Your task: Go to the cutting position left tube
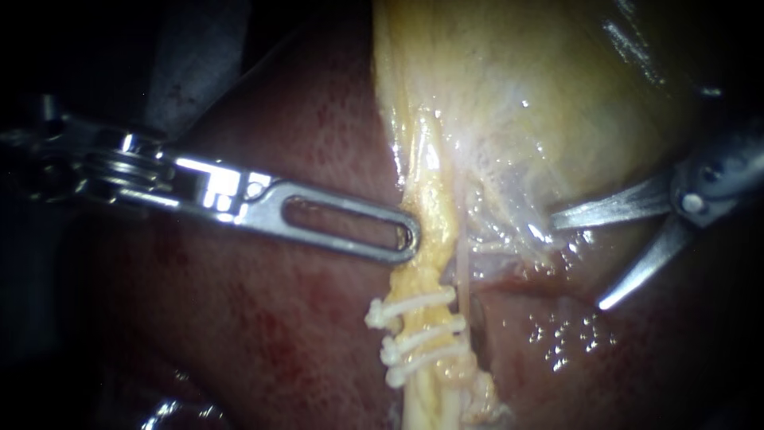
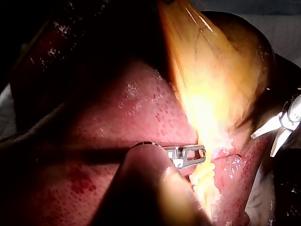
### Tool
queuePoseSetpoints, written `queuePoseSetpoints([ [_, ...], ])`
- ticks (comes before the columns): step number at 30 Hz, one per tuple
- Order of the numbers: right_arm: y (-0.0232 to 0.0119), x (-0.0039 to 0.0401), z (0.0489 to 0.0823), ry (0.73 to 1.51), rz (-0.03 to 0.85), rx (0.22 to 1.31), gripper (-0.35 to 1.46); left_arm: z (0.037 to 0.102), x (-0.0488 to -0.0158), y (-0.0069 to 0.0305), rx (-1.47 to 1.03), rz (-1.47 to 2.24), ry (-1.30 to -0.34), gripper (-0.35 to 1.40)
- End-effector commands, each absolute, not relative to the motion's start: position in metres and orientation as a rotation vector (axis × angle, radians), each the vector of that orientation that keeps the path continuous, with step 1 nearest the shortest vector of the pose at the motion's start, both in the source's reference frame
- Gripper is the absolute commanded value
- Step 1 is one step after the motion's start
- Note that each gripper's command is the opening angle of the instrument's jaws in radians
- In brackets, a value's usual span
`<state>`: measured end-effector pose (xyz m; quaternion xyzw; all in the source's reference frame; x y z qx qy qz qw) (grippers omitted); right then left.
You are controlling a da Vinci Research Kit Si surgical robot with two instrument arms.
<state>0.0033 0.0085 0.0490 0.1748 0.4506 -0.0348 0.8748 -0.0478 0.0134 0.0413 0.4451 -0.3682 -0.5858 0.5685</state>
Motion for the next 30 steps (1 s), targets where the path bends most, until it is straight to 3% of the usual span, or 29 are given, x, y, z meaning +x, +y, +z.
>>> queuePoseSetpoints([
  [1, 0.0084, 0.0033, 0.049, 0.941, -0.079, 0.362, 1.43, 0.0412, -0.0477, 0.0135, 1.048, -1.377, -0.869, -0.35],
  [22, 0.0078, 0.0036, 0.0495, 0.936, -0.054, 0.371, 1.4, 0.0379, -0.0445, 0.0157, 1.051, -1.41, -0.906, -0.35],
  [30, 0.0077, 0.0038, 0.0495, 0.924, 0.016, 0.406, 1.42, 0.0377, -0.0446, 0.0155, 1.05, -1.411, -0.906, -0.35],
])
